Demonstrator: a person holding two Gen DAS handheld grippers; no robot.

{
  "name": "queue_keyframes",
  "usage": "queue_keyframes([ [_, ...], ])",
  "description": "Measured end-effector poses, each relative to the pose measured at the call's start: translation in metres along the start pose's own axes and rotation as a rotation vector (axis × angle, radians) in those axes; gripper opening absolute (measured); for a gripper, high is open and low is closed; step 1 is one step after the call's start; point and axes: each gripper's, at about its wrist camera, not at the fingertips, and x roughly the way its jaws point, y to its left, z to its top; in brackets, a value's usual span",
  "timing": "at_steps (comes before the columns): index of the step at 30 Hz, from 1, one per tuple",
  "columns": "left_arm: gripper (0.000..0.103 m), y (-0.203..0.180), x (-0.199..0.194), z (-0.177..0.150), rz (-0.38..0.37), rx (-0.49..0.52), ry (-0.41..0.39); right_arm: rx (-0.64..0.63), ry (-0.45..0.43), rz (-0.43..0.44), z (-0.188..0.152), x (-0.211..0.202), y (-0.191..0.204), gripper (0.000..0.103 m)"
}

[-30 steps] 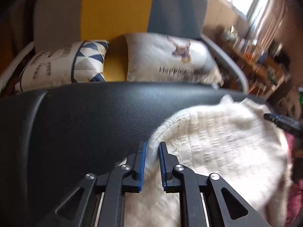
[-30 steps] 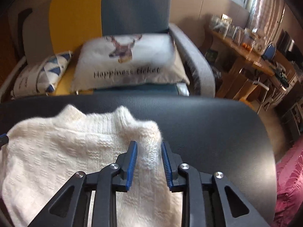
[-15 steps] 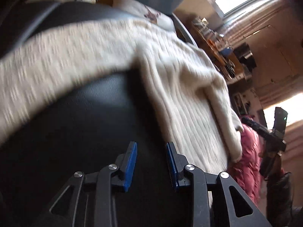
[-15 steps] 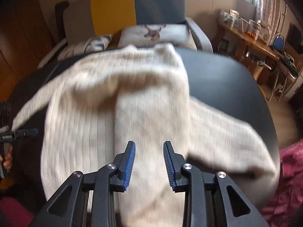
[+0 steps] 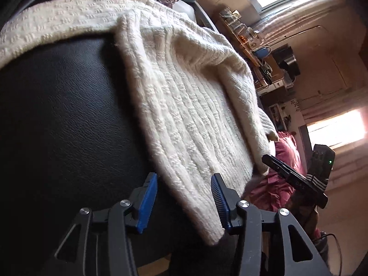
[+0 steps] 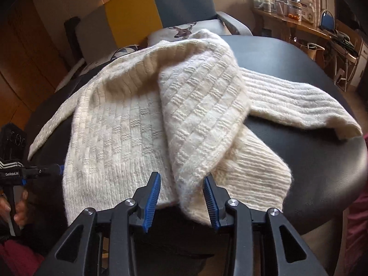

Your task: Fold clothes

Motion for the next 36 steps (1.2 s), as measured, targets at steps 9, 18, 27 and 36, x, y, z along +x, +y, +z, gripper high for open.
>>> queue_keyframes([
  [9,0.008,-0.023,0.025,0.005,0.124,0.019,-0.019,-0.072,0.038,-0.142,-0.004,0.024,0.01,0.026],
  [18,0.006,0.006,-0.014,0.008,0.129,-0.04,-0.052,0.102,-0.088,-0.075,0.012,-0.023,-0.021,0.013],
  [27,0.008,0.034,-0.058,0.018,0.089,-0.069,-0.033,0.298,-0.047,-0.188,0.008,-0.02,-0.066,0.029],
  [36,0.018,0.065,-0.128,0.024,0.261,-0.094,-0.197,0.128,-0.059,-0.197,0.011,-0.003,0.019,0.03],
])
